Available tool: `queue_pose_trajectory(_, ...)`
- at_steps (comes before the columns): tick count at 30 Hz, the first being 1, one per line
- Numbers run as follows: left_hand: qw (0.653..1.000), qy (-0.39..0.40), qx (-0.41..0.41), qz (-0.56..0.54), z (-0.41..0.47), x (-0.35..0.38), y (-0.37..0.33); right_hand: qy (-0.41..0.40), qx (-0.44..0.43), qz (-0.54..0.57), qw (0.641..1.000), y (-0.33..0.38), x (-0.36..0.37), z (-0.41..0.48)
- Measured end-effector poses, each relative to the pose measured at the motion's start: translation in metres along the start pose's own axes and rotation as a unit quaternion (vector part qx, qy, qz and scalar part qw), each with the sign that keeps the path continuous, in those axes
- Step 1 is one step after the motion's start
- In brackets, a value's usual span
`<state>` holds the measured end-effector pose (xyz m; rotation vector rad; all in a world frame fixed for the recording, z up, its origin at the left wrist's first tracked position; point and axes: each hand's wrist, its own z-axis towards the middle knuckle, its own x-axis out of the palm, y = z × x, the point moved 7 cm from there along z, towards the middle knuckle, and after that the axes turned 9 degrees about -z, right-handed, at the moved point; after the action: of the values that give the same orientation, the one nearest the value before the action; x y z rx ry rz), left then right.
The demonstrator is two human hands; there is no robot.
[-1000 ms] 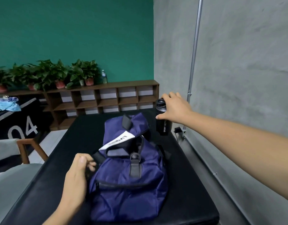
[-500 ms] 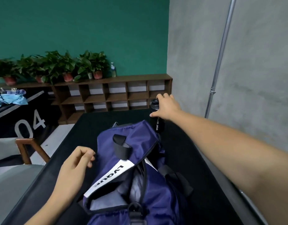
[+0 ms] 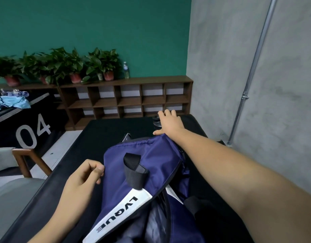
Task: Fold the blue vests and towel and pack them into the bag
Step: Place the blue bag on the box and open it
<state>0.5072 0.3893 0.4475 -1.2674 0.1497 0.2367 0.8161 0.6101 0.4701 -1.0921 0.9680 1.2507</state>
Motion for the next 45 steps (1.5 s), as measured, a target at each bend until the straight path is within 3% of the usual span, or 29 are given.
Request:
queue_pose_trajectory(7,1.000,-0.004,0.011,-0.013,0.001,-0.001,-0.010,0.022,-0.005,-0.004,1.000,-0.006,-0.014,-0.006)
queue_pose_trajectory(16,0.998,0.004,0.045,-0.041,-0.010,-0.002,-0.055,-0.028,-0.034,0.025,0.999,-0.036,-0.060,-0.066)
queue_pose_trajectory(23,0.991,0.078,0.105,-0.042,-0.032,0.013,-0.119,0.001,0.010,0.108,0.994,-0.073,-0.061,-0.158)
queue_pose_trajectory(27,0.973,0.132,0.168,0.086,-0.056,0.032,-0.147,0.111,0.059,0.196,0.973,-0.068,-0.062,-0.218)
queue_pose_trajectory(30,0.928,0.180,0.212,0.249,-0.068,0.051,-0.146,0.201,0.058,0.278,0.938,-0.044,-0.067,-0.260)
queue_pose_trajectory(35,0.880,0.179,0.192,0.395,-0.070,0.070,-0.124,0.270,0.023,0.231,0.935,0.005,-0.074,-0.300)
queue_pose_trajectory(39,0.836,0.147,0.213,0.484,-0.068,0.079,-0.119,0.269,0.040,0.224,0.936,0.031,-0.067,-0.305)
queue_pose_trajectory(41,0.847,0.132,0.208,0.471,-0.068,0.074,-0.123,0.260,0.027,0.191,0.946,0.037,-0.063,-0.306)
queue_pose_trajectory(45,0.912,0.072,0.163,0.368,-0.063,0.043,-0.137,0.187,0.069,0.174,0.964,0.021,-0.057,-0.305)
